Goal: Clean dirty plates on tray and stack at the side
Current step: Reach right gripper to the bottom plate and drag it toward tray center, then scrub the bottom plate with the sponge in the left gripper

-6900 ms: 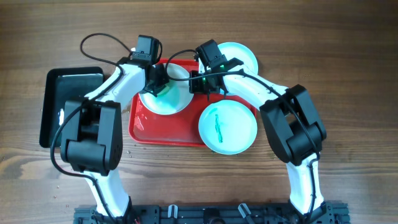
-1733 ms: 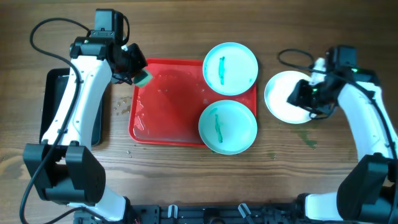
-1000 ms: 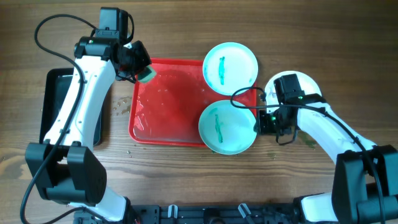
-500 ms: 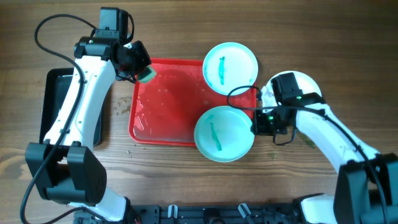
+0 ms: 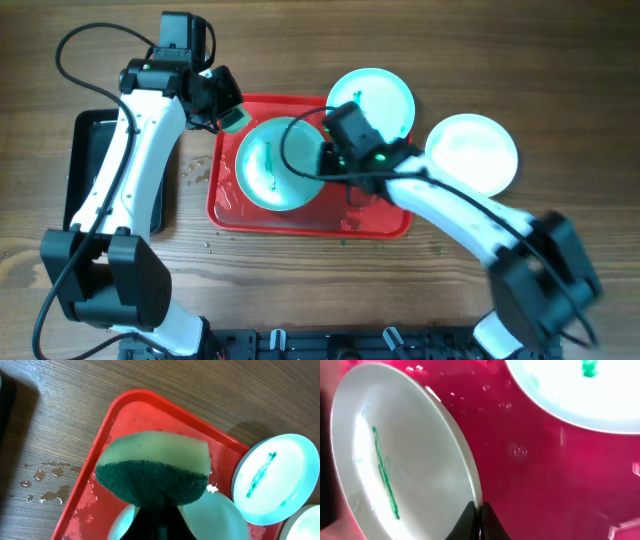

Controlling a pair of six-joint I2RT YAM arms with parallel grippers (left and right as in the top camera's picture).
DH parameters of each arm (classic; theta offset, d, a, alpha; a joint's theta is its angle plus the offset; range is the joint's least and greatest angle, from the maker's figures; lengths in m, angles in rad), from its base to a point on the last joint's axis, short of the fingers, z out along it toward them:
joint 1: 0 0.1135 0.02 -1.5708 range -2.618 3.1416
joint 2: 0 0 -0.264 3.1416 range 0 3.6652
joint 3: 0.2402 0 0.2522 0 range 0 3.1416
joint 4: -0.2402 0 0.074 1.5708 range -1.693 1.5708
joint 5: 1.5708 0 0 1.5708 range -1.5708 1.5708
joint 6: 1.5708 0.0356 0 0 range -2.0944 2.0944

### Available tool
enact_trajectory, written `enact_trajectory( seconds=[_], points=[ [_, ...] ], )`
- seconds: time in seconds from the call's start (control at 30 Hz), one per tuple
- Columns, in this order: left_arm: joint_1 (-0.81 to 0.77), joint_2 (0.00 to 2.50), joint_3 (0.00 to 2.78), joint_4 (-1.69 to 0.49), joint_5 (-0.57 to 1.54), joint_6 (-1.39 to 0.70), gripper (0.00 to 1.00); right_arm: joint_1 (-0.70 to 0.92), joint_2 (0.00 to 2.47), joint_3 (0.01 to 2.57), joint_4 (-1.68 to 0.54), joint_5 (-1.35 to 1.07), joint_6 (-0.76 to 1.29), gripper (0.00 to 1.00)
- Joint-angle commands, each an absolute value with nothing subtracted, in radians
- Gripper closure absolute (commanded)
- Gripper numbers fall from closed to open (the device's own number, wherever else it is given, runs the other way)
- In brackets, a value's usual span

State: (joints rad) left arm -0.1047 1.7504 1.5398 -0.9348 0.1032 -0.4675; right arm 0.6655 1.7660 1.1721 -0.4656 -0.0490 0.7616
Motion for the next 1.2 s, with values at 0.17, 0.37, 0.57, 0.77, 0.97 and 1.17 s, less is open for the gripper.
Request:
enact_trajectory(
  seconds=[0.17,0.37,0.57,0.77,0.97,1.17],
  points=[
    [-0.107,1.757,1.536,-0.932,0.115,-0.448,0.96,0.679,1.954,1.304,-0.479,-0.048,0.728,0.73],
    [-0.107,1.757,1.535,-0.934,0.115,-0.449,0.96,0.646,2.008,1.334,-0.477,-0.106,0.562,0.67],
    [-0.107,1.757,1.535,-0.939,0.115,-0.448,0.96,0.625,2.035,1.341,-0.503,-0.113,0.553,0.72],
    [-0.107,1.774,1.535,-0.944,0.115,-0.449,0.96,0.623,1.953,1.37,-0.556,-0.116,0.442,0.68],
    [-0.107,1.788,1.535,-0.931,0.115,-0.449,0.96,0.563,1.932,1.374,-0.702,-0.049,0.418,0.67],
    [-0.107,1.788,1.535,-0.932,0.115,-0.449,0.96,0.552,2.03,1.373,-0.668,-0.105,0.385,0.7]
  ],
)
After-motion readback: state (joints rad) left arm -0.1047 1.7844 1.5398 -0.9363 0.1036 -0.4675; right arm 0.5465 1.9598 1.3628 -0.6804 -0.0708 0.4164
